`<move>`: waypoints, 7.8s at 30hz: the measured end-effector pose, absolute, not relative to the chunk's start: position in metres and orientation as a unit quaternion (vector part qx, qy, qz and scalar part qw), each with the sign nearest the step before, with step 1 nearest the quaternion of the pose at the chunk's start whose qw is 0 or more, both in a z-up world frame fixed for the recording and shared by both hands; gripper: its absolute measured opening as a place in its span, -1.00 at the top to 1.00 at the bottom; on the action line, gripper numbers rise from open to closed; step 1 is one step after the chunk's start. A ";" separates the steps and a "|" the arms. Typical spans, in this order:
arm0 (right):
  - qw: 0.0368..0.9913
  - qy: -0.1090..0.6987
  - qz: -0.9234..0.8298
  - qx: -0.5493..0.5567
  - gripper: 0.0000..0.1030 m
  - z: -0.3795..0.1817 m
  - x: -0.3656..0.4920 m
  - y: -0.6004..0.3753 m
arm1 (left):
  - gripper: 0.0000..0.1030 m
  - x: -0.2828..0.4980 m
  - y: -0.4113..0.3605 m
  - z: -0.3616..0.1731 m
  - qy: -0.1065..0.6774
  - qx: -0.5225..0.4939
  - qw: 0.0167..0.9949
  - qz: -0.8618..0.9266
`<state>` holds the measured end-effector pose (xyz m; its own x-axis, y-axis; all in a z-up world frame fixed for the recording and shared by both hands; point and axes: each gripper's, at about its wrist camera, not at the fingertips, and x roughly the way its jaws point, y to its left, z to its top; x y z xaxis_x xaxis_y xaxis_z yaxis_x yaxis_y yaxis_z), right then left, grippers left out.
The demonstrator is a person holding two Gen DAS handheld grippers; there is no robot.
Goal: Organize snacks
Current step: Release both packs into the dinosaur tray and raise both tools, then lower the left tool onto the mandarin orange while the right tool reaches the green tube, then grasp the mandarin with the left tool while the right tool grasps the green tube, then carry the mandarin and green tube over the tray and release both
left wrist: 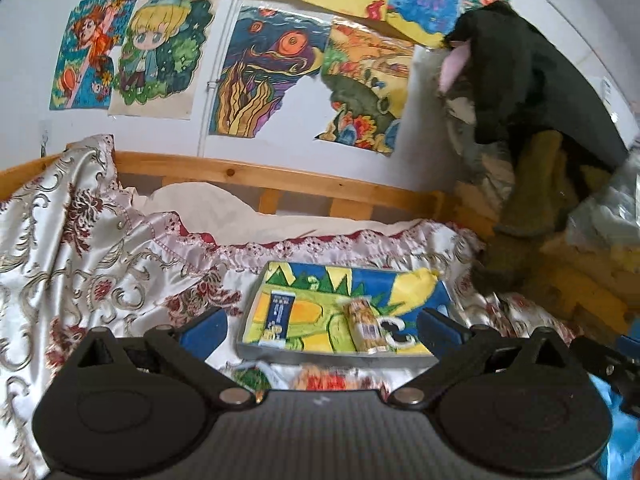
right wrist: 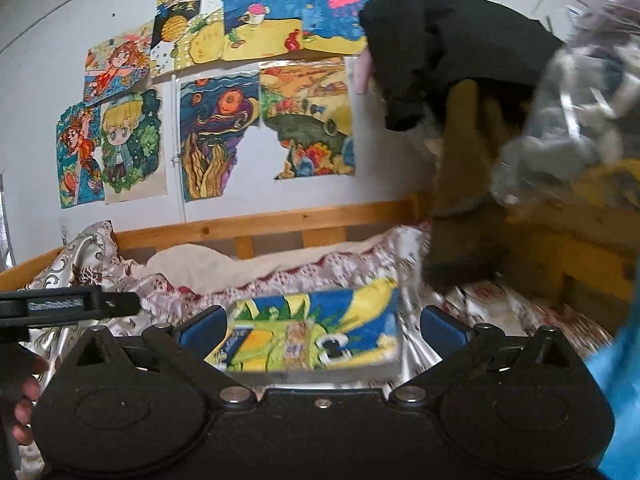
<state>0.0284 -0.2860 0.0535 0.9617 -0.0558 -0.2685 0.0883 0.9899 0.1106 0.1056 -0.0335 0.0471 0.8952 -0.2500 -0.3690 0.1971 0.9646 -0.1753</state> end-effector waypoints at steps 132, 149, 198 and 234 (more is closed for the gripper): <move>0.885 0.453 -0.051 0.094 0.63 -0.073 0.114 -0.275 | 0.32 0.190 -0.098 -0.119 0.350 0.067 0.870 -0.340; 0.868 0.468 -0.061 0.152 0.60 -0.099 0.143 -0.290 | 0.33 0.187 -0.093 -0.115 0.361 0.048 0.872 -0.326; 0.987 0.108 0.026 -0.116 0.65 0.084 0.086 -0.213 | 0.33 0.188 -0.059 0.061 0.207 -0.052 0.956 -0.200; 0.958 0.274 -0.007 -0.079 0.65 -0.083 0.306 -0.268 | 0.33 0.363 -0.107 -0.096 0.346 -0.042 0.924 -0.156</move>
